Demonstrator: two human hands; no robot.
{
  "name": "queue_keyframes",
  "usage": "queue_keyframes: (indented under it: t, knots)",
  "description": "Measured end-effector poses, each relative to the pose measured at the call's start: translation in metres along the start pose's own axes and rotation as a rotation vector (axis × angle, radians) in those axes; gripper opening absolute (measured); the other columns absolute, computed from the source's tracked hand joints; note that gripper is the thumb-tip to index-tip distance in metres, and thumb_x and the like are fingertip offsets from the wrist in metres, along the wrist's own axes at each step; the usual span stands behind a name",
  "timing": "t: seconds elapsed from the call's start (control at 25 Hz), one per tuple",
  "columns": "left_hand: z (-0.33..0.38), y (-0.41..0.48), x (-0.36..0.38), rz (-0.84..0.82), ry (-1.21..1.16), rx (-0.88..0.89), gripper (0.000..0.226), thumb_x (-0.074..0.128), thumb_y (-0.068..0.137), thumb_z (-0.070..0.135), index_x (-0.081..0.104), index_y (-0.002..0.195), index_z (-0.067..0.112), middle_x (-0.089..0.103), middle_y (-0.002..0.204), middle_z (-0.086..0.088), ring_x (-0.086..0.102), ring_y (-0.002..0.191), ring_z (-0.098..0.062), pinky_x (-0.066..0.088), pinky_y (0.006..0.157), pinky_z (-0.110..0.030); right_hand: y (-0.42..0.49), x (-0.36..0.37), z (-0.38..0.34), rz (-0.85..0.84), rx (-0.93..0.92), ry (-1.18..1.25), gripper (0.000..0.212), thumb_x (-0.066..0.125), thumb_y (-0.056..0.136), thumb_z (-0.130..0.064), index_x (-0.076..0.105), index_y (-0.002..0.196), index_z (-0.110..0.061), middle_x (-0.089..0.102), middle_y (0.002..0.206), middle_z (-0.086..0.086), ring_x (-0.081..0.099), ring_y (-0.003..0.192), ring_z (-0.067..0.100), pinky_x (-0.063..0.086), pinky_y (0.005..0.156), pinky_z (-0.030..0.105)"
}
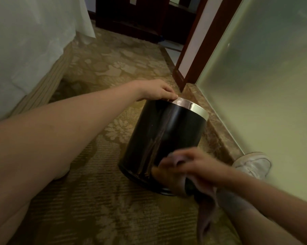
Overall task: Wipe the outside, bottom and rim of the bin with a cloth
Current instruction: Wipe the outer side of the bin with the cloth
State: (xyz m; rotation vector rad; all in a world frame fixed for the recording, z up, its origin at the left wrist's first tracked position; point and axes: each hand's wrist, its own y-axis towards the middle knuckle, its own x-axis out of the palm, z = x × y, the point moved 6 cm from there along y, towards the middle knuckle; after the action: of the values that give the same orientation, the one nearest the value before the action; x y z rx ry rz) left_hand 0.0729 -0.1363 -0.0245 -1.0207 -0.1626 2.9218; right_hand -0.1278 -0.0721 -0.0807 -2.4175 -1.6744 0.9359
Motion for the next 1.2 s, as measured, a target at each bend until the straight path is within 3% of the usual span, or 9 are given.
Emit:
queue_keyframes:
  t: [0.08, 0.2, 0.32, 0.4, 0.64, 0.84, 1.0, 1.12, 1.2]
  knots:
    - [-0.001, 0.000, -0.001, 0.002, -0.005, -0.018, 0.024, 0.055, 0.093, 0.043, 0.065, 0.111, 0.030, 0.059, 0.115, 0.006, 0.051, 0.113, -0.014, 0.036, 0.091, -0.032, 0.006, -0.043, -0.029, 0.271, -0.067, -0.075, 0.024, 0.070, 0.087, -0.014, 0.069, 0.110, -0.013, 0.072, 0.100, 0.006, 0.068, 0.093, 0.014, 0.053, 0.084, 0.035]
    - [-0.002, 0.000, -0.001, -0.020, 0.006, -0.003, 0.022, 0.057, 0.091, 0.046, 0.069, 0.102, 0.032, 0.062, 0.113, 0.005, 0.052, 0.112, -0.013, 0.037, 0.097, -0.036, 0.012, -0.079, -0.076, 0.714, -0.286, -0.741, 0.027, 0.070, 0.085, -0.033, 0.060, 0.110, -0.026, 0.062, 0.098, -0.007, 0.059, 0.083, 0.010, 0.045, 0.067, 0.027]
    - [0.000, 0.001, 0.000, -0.005, -0.047, 0.028, 0.016, 0.055, 0.094, 0.034, 0.070, 0.094, 0.031, 0.065, 0.108, 0.002, 0.056, 0.107, -0.012, 0.042, 0.092, -0.029, 0.017, -0.079, -0.093, 0.931, -0.386, -1.079, 0.025, 0.061, 0.089, -0.032, 0.057, 0.113, -0.024, 0.054, 0.110, 0.000, 0.052, 0.085, 0.014, 0.038, 0.056, 0.024]
    - [0.001, 0.002, 0.000, 0.014, -0.050, 0.030, 0.018, 0.052, 0.096, 0.028, 0.069, 0.099, 0.029, 0.066, 0.109, 0.003, 0.057, 0.107, -0.011, 0.042, 0.087, -0.025, 0.026, -0.068, -0.090, 0.969, -0.392, -1.228, 0.025, 0.061, 0.089, -0.027, 0.060, 0.113, -0.019, 0.054, 0.118, 0.007, 0.054, 0.096, 0.020, 0.044, 0.058, 0.028]
    - [-0.004, -0.002, -0.003, 0.026, -0.091, 0.003, 0.023, 0.054, 0.095, 0.032, 0.065, 0.115, 0.027, 0.062, 0.117, 0.005, 0.054, 0.107, -0.008, 0.040, 0.092, -0.027, 0.034, -0.022, -0.056, 0.819, -0.479, -1.312, 0.036, 0.055, 0.089, -0.033, 0.064, 0.118, -0.015, 0.054, 0.132, 0.012, 0.047, 0.118, 0.031, 0.047, 0.086, 0.040]
    - [-0.002, -0.005, -0.002, 0.090, -0.044, 0.042, 0.022, 0.053, 0.096, 0.031, 0.064, 0.115, 0.026, 0.059, 0.120, 0.002, 0.051, 0.114, -0.014, 0.039, 0.100, -0.036, 0.012, 0.046, 0.000, 0.387, -0.580, -1.284, 0.036, 0.058, 0.088, -0.034, 0.058, 0.122, -0.024, 0.053, 0.127, 0.005, 0.049, 0.106, 0.024, 0.055, 0.065, 0.035]
    - [0.003, -0.007, 0.001, 0.081, -0.047, 0.040, 0.026, 0.054, 0.096, 0.033, 0.063, 0.118, 0.024, 0.060, 0.113, 0.006, 0.052, 0.106, -0.010, 0.039, 0.088, -0.027, -0.001, 0.049, 0.020, 0.226, -0.496, -1.255, 0.039, 0.060, 0.085, -0.044, 0.052, 0.122, -0.033, 0.049, 0.120, -0.002, 0.049, 0.101, 0.015, 0.049, 0.060, 0.024]
    - [0.005, -0.004, 0.007, 0.080, -0.063, 0.054, 0.023, 0.055, 0.095, 0.034, 0.064, 0.115, 0.027, 0.060, 0.103, 0.012, 0.053, 0.099, -0.005, 0.037, 0.075, -0.019, -0.001, 0.031, 0.013, 0.116, -0.350, -0.969, 0.035, 0.066, 0.079, -0.045, 0.061, 0.112, -0.036, 0.059, 0.106, -0.012, 0.059, 0.093, 0.007, 0.055, 0.072, 0.029]
    - [0.005, -0.002, 0.010, 0.068, -0.065, 0.056, 0.018, 0.055, 0.095, 0.034, 0.065, 0.109, 0.028, 0.061, 0.102, 0.010, 0.054, 0.099, -0.005, 0.038, 0.075, -0.021, 0.002, 0.001, -0.002, 0.168, -0.241, -0.645, 0.036, 0.070, 0.068, -0.043, 0.066, 0.103, -0.034, 0.070, 0.096, -0.013, 0.066, 0.086, 0.002, 0.057, 0.078, 0.036]
